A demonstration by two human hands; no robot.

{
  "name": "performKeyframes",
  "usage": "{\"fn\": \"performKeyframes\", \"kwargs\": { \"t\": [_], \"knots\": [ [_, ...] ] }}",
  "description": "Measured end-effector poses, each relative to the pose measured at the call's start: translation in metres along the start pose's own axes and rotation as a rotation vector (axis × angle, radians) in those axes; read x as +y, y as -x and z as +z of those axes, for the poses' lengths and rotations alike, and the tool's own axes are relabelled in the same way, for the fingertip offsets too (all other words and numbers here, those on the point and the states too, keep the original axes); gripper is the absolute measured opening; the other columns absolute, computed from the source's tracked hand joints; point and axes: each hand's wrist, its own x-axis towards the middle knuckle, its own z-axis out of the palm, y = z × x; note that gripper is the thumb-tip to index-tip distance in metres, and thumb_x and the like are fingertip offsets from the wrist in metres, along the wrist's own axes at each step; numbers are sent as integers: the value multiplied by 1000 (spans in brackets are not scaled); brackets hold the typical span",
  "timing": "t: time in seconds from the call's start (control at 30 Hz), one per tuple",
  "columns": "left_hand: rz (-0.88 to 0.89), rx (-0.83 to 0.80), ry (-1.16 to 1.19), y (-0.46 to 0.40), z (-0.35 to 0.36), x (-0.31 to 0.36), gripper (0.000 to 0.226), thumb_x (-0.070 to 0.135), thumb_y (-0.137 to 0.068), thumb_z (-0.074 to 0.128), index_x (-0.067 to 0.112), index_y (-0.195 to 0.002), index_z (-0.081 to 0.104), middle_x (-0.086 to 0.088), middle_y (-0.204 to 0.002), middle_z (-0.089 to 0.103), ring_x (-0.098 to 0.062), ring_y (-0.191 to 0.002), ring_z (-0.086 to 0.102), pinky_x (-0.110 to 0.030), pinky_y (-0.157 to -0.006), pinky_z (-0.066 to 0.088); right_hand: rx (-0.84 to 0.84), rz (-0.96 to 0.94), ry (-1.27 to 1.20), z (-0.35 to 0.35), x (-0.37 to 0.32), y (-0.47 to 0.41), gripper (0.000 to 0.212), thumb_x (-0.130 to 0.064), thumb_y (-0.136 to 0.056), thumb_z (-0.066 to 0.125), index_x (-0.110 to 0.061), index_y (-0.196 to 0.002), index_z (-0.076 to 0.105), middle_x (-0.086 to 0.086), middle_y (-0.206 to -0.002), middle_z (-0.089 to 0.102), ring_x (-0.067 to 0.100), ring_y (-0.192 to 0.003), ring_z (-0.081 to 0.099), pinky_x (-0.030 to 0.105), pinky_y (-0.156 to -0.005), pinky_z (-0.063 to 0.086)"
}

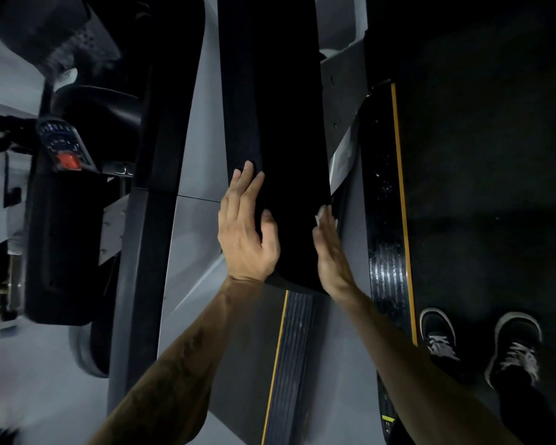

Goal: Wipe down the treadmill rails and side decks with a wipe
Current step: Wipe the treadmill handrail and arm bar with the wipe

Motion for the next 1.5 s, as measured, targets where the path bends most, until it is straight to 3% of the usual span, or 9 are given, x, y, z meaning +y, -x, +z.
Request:
{"fn": "performKeyframes", "kwargs": {
  "t": [0.17, 0.3, 0.43, 0.63, 0.8, 0.97, 1.13, 1.3, 1.5],
  "knots": [
    [3, -39, 30, 0, -3, -5, 52, 23, -99, 38, -1, -142, 56, -15, -155, 49, -30, -149, 39, -55, -115, 37, 12, 67, -72, -3, 27, 17, 67, -54, -101, 27, -34, -160, 3, -17, -169, -4, 3, -156, -7, 42, -130, -1],
    [33, -83, 45, 1, -6, -10, 54, 25, -100, 38, -2, -145, 52, -16, -158, 43, -30, -152, 33, -50, -121, 32, 12, 133, -140, 4, 34, 56, 59, -61, -99, 30, -51, -150, 2, -31, -163, -6, -2, -155, -6, 41, -130, 1],
    [78, -93, 50, 2, -5, -15, 55, 24, -100, 38, -5, -146, 49, -20, -159, 41, -34, -152, 32, -47, -123, 29, 19, 36, -131, 16, 29, 82, 80, -86, -90, 28, -50, -156, 2, -31, -166, -6, -2, -155, -7, 37, -129, 0],
    [110, -74, 61, 5, -3, -15, 55, 23, -101, 39, -7, -145, 49, -24, -158, 41, -38, -152, 32, -52, -122, 33, 62, -84, -52, 11, 17, 27, 72, -62, -103, 25, -26, -163, 8, -6, -173, -2, 8, -158, -4, 48, -130, 2],
    [106, -46, 45, 8, -1, -14, 54, 21, -101, 37, -6, -145, 50, -23, -157, 42, -37, -151, 34, -54, -119, 36, 46, -10, -68, 6, 34, 34, 65, -54, -103, 24, -31, -160, 4, -10, -172, -3, 4, -157, -5, 44, -130, 1],
    [109, -28, 58, 9, 0, -14, 54, 21, -99, 37, -6, -144, 51, -23, -157, 43, -37, -151, 35, -53, -120, 36, 51, 87, -151, 18, 49, 100, 94, -93, -84, 29, -42, -159, 5, -21, -170, -5, -3, -155, -4, 39, -130, 1],
    [105, -18, 78, 10, 1, -14, 53, 18, -99, 37, -7, -143, 52, -22, -156, 44, -36, -151, 35, -54, -120, 35, 68, -68, -44, 35, 30, 91, 74, -69, -102, 22, -33, -163, 1, -17, -171, -8, 6, -157, -10, 39, -129, 0],
    [110, -25, 83, 10, 0, -14, 53, 19, -99, 36, -7, -143, 52, -22, -156, 44, -36, -151, 35, -55, -119, 35, 89, 52, -72, 16, 39, 55, 59, -57, -102, 23, -41, -155, 1, -16, -170, -4, -12, -151, -7, 39, -130, 0],
    [115, -29, 66, 10, 1, -16, 54, 19, -98, 36, -7, -142, 53, -22, -156, 44, -37, -150, 36, -55, -120, 34, 72, 39, -77, 30, 40, 101, 88, -81, -95, 23, -32, -164, 1, -23, -169, -10, -3, -155, -10, 34, -130, -2]
  ]
}}
